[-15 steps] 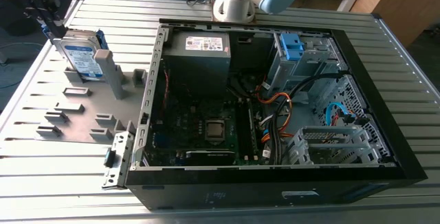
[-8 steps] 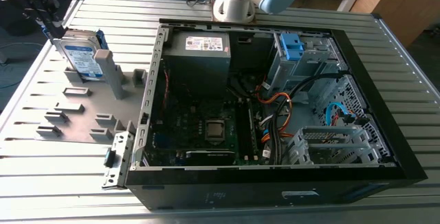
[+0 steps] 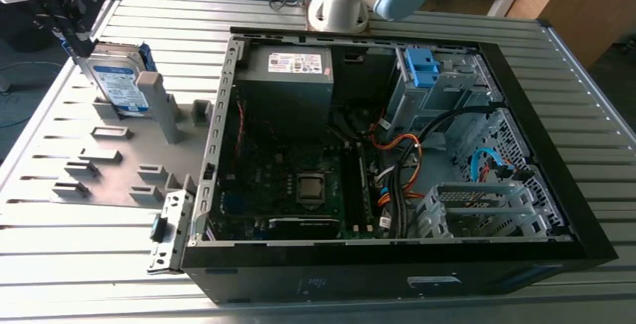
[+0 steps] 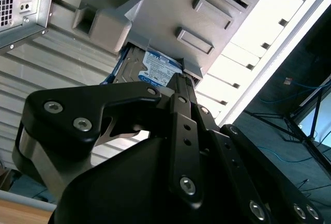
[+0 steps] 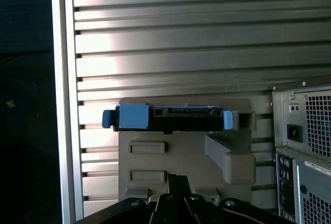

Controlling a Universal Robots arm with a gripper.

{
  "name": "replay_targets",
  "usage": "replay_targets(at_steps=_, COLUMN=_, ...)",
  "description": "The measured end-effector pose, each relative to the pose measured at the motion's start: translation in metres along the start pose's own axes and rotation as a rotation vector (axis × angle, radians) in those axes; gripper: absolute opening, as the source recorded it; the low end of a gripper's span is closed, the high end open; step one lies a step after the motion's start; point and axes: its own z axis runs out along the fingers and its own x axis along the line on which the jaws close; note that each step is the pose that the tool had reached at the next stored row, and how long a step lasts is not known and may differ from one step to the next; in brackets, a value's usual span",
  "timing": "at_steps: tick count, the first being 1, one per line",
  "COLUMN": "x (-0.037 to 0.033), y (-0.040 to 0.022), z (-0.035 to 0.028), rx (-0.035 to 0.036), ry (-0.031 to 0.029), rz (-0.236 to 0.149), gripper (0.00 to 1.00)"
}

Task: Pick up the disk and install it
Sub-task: 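Reach for the disk, then pick up the disk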

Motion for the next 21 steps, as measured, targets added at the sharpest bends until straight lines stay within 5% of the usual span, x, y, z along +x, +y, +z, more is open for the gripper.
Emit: replay_targets(at_steps=21, x=0.0004, y=0.0, z=0.0001, rx=0.0021, ry=0.0006, rz=-0.031, gripper=0.11)
